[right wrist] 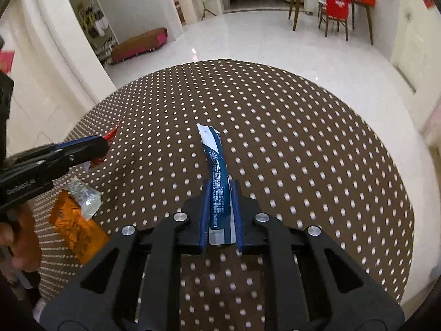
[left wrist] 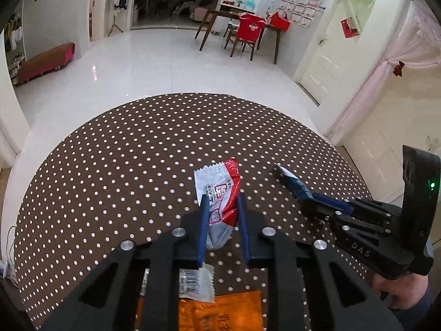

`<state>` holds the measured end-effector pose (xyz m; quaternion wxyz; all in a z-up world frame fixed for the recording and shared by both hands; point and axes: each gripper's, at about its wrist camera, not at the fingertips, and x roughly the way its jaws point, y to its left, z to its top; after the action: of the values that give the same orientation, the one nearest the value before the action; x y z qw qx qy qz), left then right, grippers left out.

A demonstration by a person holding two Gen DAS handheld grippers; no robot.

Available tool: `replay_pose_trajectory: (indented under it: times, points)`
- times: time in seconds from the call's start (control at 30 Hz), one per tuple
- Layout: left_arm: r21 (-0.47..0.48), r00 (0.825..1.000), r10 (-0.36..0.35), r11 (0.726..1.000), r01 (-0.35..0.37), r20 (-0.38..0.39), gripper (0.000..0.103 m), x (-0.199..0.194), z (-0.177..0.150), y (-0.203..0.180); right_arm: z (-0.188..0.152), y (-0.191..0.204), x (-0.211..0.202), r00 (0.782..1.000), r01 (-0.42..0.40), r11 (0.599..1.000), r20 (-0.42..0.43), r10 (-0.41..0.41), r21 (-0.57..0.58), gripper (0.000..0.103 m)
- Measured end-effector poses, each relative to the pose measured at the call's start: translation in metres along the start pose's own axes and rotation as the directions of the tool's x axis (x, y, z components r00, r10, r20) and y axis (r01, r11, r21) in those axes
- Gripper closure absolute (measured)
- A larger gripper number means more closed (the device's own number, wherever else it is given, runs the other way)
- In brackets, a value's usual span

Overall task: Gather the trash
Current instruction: 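Carry the wrapper and tube to the blue bin and open both tools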

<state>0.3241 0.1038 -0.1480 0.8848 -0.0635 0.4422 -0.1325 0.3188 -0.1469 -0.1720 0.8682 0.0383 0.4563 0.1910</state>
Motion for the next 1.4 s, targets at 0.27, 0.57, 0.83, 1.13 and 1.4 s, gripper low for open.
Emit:
replay_pose_trajectory:
  times: [0.27, 0.57, 0.83, 1.13, 1.4]
  points:
    - [0.042, 1.000, -0.025, 0.999, 0.024, 0.004, 0.084, -0.014, -0.012, -0.038, -0.017, -0.052, -0.043, 0.993, -0.105, 0.984, 0.067, 0.096, 0.146, 0.088]
    - [0.134, 0.997, -0.083, 0.987, 0.083, -0.008, 0.084, -0.009, -0.012, -0.105, -0.030, -0.114, -0.093, 0.987, -0.088, 0.968, 0.151, 0.053, 0.236, 0.088]
    - [0.231, 0.987, -0.154, 0.960, 0.158, -0.033, 0.084, 0.002, -0.016, -0.174, -0.048, -0.173, -0.141, 0.978, -0.018, 0.945, 0.202, -0.052, 0.328, 0.088]
    - [0.346, 0.973, -0.219, 0.909, 0.232, -0.077, 0.084, 0.016, -0.020, -0.255, -0.096, -0.243, -0.192, 0.956, 0.066, 0.882, 0.223, -0.189, 0.467, 0.088]
    - [0.415, 0.944, -0.278, 0.848, 0.329, -0.179, 0.084, 0.038, -0.043, -0.328, -0.152, -0.307, -0.196, 0.959, 0.100, 0.787, 0.151, -0.239, 0.608, 0.088]
